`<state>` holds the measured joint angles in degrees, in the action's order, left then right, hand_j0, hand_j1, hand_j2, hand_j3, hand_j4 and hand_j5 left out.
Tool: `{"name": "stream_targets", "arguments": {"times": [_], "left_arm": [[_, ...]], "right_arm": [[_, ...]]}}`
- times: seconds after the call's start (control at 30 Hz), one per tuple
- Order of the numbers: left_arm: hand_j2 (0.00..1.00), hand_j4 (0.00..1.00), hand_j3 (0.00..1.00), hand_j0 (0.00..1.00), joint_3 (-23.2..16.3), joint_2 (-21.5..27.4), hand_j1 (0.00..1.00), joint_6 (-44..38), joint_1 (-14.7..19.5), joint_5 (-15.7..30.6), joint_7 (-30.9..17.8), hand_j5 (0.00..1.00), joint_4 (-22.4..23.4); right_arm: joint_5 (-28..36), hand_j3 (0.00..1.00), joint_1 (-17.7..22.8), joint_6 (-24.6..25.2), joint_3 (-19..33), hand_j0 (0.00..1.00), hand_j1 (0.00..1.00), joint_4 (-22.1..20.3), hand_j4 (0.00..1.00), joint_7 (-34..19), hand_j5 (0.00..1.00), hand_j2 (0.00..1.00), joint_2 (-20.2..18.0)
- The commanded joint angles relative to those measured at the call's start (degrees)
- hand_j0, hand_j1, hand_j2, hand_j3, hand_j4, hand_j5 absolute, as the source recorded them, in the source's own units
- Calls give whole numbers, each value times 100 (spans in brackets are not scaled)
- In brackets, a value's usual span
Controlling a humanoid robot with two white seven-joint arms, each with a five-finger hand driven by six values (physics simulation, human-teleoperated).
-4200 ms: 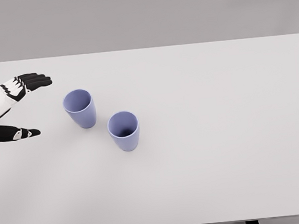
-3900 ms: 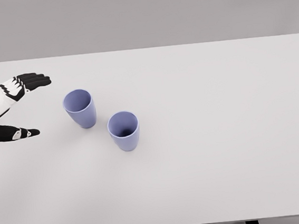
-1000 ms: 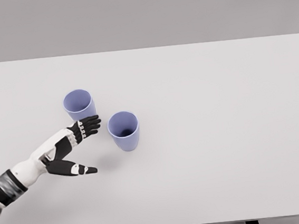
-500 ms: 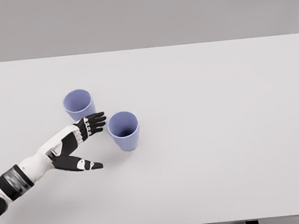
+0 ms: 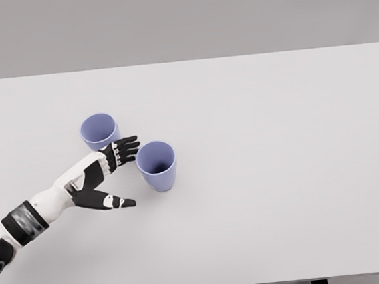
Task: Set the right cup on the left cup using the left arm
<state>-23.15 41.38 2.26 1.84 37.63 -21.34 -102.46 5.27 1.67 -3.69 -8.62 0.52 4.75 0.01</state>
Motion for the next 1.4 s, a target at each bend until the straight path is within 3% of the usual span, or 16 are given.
{"name": "stream_targets", "arguments": {"times": [0.0, 0.67, 1.37], "left_arm": [[100, 100, 100, 100, -14, -7, 100, -76, 0, 26, -1, 100, 15], [100, 100, 100, 100, -225, -341, 100, -305, 413, 17, 8, 100, 217], [100, 100, 100, 100, -357, -544, 100, -305, 589, -10, 16, 100, 279]], "right_arm": [[1, 100, 0, 0, 0, 100, 100, 1, 100, 0, 100, 100, -1], [1, 100, 0, 0, 0, 100, 100, 1, 100, 0, 100, 100, -1], [1, 100, 0, 0, 0, 100, 100, 1, 100, 0, 100, 100, -1]]}}
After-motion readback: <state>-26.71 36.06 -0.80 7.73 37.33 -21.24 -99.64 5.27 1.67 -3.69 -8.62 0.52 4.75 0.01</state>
